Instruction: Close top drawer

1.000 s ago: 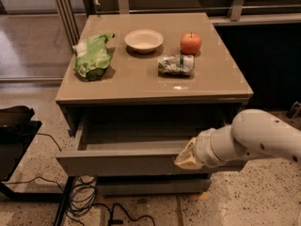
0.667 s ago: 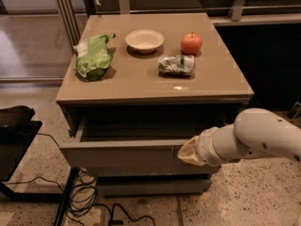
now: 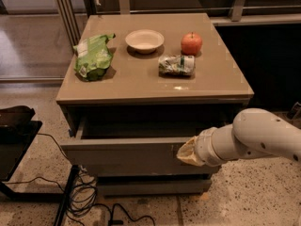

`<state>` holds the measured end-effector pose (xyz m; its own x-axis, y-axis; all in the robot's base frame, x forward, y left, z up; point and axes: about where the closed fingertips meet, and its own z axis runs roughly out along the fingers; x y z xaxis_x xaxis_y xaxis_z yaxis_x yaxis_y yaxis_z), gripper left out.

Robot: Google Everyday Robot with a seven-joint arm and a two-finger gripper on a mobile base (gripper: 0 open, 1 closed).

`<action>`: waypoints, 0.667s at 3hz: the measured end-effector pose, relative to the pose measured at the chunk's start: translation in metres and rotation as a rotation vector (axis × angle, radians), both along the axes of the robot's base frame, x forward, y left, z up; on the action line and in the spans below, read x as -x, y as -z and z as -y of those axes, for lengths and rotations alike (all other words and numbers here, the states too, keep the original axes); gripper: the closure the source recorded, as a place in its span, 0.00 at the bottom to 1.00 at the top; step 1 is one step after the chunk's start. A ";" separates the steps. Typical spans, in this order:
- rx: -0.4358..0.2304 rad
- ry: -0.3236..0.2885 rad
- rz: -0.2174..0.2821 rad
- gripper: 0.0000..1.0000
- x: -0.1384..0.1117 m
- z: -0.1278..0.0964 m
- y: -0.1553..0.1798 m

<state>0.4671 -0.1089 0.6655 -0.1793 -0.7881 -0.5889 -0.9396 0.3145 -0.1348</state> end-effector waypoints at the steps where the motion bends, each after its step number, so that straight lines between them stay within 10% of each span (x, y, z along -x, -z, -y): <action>1: 0.000 0.000 0.000 0.35 0.000 0.000 0.000; 2: 0.000 0.000 0.000 0.12 0.000 0.000 0.000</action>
Offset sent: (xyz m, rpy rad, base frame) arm 0.0000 0.0000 0.0000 0.0000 0.0000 0.0000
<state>0.4671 -0.1088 0.6655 -0.1792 -0.7881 -0.5889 -0.9397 0.3144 -0.1349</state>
